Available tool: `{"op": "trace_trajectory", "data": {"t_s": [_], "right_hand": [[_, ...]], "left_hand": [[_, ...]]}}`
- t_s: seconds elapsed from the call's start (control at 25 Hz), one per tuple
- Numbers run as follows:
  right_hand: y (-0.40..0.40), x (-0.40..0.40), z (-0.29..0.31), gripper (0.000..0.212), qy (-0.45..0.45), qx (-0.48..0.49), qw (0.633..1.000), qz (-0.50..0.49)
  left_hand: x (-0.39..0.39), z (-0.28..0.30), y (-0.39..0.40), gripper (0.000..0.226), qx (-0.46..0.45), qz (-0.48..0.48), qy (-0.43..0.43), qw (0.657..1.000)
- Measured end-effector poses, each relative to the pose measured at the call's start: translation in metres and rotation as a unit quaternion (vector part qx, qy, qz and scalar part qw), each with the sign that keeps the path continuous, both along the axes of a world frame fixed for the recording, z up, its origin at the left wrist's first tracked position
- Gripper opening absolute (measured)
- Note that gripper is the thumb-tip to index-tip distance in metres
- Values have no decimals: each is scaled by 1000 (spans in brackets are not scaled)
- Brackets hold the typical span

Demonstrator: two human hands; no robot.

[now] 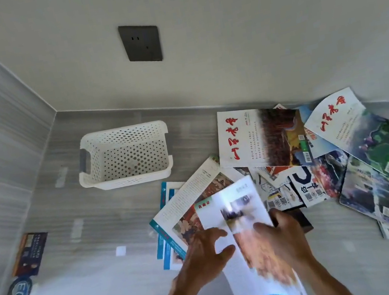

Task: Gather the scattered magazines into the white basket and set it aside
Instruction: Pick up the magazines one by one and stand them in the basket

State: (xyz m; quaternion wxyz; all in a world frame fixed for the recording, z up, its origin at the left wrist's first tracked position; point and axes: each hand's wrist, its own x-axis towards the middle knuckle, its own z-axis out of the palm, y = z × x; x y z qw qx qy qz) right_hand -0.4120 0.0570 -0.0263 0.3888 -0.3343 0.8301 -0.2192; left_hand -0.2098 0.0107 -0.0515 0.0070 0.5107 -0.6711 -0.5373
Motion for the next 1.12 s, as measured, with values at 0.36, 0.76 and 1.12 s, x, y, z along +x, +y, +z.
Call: {"op": "trace_trajectory", "data": {"t_s": [0.36, 0.76, 1.12], "right_hand": [[-49, 30, 65, 44, -242, -276, 923, 119], [-94, 24, 22, 53, -358, -92, 924, 103], [-107, 68, 36, 22, -323, -116, 934, 102]], "left_hand": [[14, 109, -62, 19, -31, 234, 313, 920], [92, 108, -78, 26, 130, 184, 333, 916], [139, 89, -92, 33, -148, 367, 268, 878]]}}
